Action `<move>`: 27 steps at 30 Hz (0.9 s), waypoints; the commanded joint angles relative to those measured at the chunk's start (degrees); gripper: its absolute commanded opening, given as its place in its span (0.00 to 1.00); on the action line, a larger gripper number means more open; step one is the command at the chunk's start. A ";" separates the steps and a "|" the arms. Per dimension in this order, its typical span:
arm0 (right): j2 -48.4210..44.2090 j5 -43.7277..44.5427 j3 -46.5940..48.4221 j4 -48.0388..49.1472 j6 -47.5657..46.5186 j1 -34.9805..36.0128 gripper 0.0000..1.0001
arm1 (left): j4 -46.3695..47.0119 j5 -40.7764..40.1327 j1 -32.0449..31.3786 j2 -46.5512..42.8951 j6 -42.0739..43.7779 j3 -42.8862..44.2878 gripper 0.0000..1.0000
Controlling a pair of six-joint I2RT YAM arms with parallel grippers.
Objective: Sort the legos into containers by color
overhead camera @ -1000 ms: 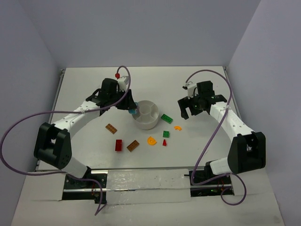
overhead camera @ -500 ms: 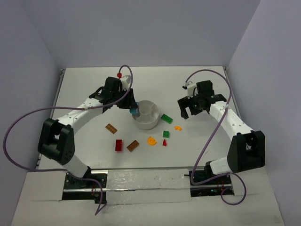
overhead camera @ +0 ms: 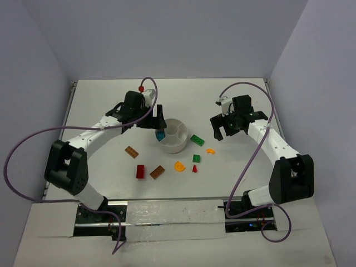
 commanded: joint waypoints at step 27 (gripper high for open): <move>-2.97 0.59 0.52 -3.51 -2.48 -0.05 1.00 | -18.09 11.02 1.89 -30.71 30.01 -17.29 0.83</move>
